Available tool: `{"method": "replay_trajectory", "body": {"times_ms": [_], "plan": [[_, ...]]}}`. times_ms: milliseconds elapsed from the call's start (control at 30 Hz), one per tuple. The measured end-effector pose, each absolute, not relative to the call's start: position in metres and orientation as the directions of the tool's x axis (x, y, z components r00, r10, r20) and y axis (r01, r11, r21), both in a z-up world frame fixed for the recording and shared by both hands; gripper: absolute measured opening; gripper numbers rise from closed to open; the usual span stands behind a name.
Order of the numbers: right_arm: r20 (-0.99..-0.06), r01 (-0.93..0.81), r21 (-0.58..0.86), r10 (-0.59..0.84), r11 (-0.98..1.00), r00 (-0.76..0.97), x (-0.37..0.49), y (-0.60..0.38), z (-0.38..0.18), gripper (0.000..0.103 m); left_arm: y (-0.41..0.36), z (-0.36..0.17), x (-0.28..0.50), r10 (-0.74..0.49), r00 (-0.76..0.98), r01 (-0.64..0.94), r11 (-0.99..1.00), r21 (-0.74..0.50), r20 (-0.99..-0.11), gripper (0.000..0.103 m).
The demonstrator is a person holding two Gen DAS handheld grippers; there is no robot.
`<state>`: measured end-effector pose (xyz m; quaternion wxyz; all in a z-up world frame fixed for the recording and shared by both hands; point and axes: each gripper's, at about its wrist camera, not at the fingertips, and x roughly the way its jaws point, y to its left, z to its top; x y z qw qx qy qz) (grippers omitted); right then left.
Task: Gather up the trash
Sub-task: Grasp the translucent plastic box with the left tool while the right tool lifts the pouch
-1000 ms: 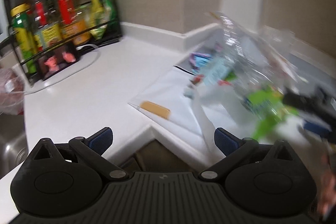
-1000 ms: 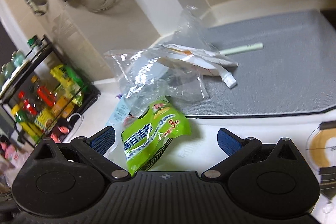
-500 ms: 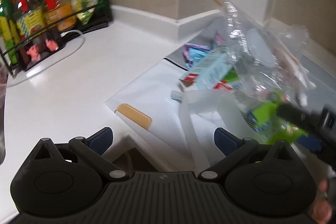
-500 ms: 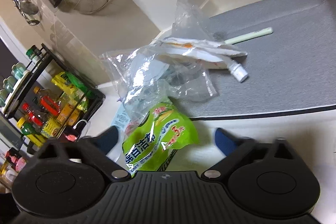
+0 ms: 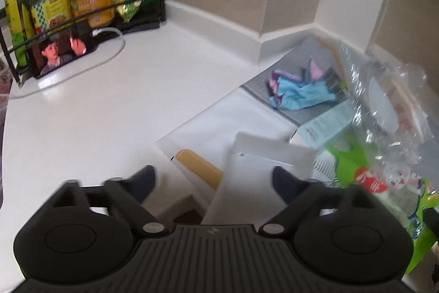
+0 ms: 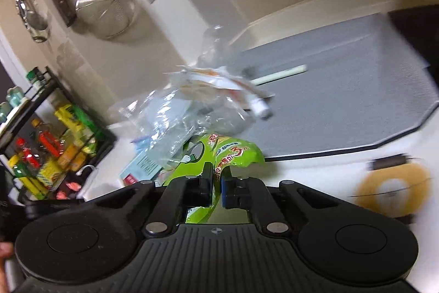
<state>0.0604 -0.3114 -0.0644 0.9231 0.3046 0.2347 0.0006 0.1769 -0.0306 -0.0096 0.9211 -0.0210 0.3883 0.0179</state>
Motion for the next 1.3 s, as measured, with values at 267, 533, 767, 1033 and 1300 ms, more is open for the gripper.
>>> {"method": "replay_trajectory", "body": {"times_ms": [267,533,767,1033,1300], "plan": [[-0.441,0.155,0.569,0.141,0.808,0.886,0.057,-0.312,-0.072,0.007,-0.069,-0.029,0.174,0.016,0.698,0.102,0.987,0.122,-0.716,0.102],[-0.437,0.144,0.574,0.153,0.806,0.886,0.053,-0.316,-0.071,0.007,-0.068,-0.033,0.172,0.021,0.673,0.100,0.988,0.118,-0.739,0.045],[-0.332,0.137,0.531,0.056,0.836,0.941,0.028,-0.315,-0.042,0.004,-0.051,-0.025,0.172,0.005,0.676,0.073,0.995,0.074,-0.737,0.008],[-0.334,0.165,0.522,0.022,0.837,0.942,0.024,-0.326,-0.039,0.004,-0.042,-0.023,0.176,0.002,0.686,0.049,0.998,0.049,-0.728,0.000],[-0.283,0.182,0.527,-0.031,0.830,0.959,0.009,-0.329,-0.029,0.004,-0.032,0.005,0.173,-0.026,0.740,0.026,1.000,-0.010,-0.672,0.000]]}}
